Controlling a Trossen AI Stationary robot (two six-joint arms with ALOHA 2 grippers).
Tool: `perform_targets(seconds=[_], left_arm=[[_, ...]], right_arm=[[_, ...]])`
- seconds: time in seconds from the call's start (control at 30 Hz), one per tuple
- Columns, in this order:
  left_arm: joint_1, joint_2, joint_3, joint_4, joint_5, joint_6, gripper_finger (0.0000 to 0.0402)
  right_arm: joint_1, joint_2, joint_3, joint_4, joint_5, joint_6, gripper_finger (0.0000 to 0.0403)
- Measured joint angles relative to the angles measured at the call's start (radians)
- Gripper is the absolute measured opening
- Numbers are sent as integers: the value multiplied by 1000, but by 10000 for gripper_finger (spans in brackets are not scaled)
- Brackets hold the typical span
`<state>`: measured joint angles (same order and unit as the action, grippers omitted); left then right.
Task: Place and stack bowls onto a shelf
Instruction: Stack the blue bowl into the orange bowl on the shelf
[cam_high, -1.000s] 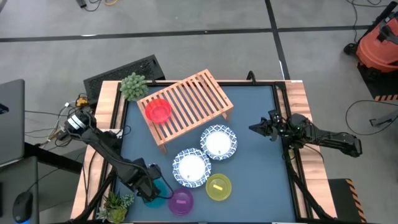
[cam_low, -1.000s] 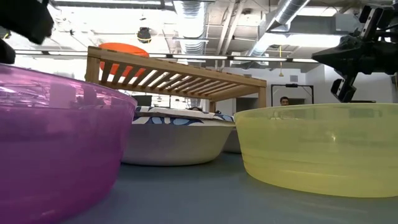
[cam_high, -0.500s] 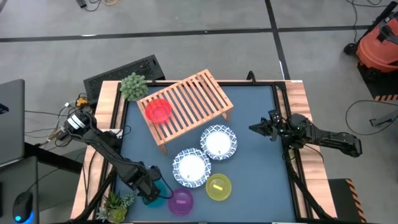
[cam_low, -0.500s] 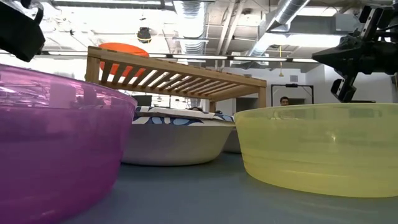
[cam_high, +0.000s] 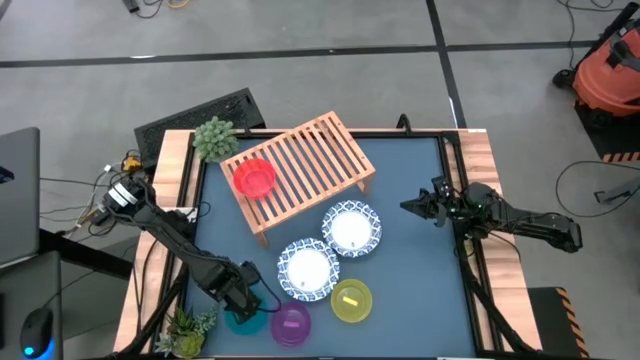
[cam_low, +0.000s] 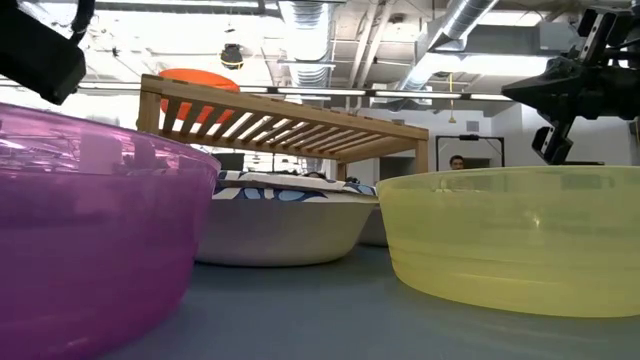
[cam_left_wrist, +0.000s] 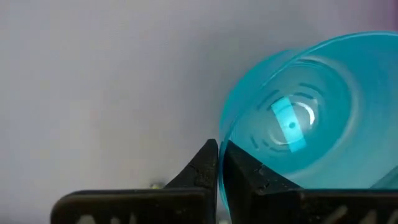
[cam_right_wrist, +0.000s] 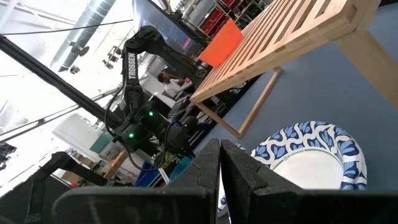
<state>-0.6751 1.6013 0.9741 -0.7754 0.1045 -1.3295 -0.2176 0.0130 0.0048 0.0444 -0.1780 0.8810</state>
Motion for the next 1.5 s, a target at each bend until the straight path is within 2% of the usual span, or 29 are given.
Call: perform_targets(seconds=[0.23,0.4,0.5,0.6,0.8,0.9,1.13,1.33,1.5], left_arm=[[11,-129,0,-39,-22,-123,0],[10,-269,0,-30,-11,-256,0],[12,-367,8,-14,-45,-311,0],[22,-457,39,-17,-152,-331,0],[77,-604,103,-54,-505,-397,0],[133,-642,153,-87,-605,-411,0],[305,-620,362,-207,-627,-265,0],[457,-551,565,-516,-563,-237,0],[597,-513,667,-738,-500,-232,0]], right_arm=[[0,0,0,0,0,0,42],[0,0,0,0,0,-3,42],[0,0,0,0,0,-3,42],[0,0,0,0,0,-15,42],[0,0,0,0,1,-18,42],[0,0,0,0,3,-18,42],[0,0,0,0,4,-18,42],[0,0,0,0,5,-18,42],[0,0,0,-1,7,-25,42]])
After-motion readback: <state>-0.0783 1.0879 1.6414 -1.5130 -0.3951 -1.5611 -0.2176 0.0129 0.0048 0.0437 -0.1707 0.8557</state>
